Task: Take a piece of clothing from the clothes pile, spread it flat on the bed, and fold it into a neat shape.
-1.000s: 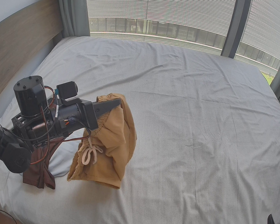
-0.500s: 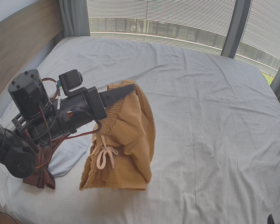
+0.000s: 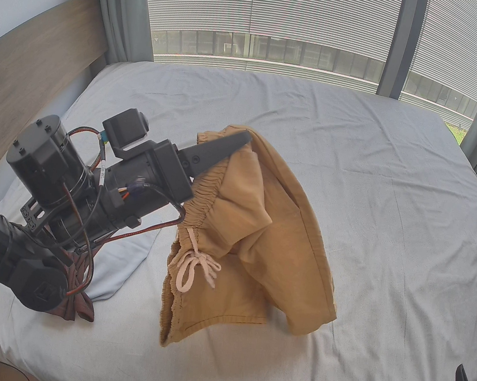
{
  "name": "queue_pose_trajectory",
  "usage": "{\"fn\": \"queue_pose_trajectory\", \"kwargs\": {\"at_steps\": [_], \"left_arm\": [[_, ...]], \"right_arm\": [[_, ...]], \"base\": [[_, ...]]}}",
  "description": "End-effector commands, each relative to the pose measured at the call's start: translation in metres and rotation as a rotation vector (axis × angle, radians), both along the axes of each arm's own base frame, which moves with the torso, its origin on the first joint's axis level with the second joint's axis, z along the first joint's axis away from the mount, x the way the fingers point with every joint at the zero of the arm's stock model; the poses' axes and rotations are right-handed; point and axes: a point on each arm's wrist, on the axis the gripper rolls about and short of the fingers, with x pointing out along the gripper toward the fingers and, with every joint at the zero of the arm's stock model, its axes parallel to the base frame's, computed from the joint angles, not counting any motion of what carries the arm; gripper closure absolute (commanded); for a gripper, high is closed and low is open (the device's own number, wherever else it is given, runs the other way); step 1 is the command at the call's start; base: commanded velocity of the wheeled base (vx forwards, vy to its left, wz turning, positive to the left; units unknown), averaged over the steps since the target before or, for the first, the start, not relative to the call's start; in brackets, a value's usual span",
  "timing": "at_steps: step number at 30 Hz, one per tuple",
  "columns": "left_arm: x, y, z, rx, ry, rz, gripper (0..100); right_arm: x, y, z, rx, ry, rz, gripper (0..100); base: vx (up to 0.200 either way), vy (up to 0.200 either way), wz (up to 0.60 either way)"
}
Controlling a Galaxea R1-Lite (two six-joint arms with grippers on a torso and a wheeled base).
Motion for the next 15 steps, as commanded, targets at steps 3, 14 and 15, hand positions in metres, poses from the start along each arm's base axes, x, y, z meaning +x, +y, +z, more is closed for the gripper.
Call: {"fn": "queue_pose_trajectory", "kwargs": {"at_steps": [3, 14, 15], "left_arm": [[-0.0058, -0.0058, 0.0057, -0.033, -0.039, -0.029, 100], [-0.0096, -0.0114, 0.0062, -0.057, -0.073, -0.058, 100], [-0.0084, -0.0117, 0.0047, -0.053, -0.068, -0.056, 100]], "right_arm": [[0.0001, 0.0, -0.0053, 0.0, 0.001, 0.002, 0], [0.0001, 0.0, -0.0053, -0.002, 0.002, 0.0, 0], [0.0001, 0.0, -0.0053, 0.0, 0.001, 0.0, 0]], "base": [[0.0, 0.0, 0.0], [0.0, 0.0, 0.0], [0.0, 0.0, 0.0]]}}
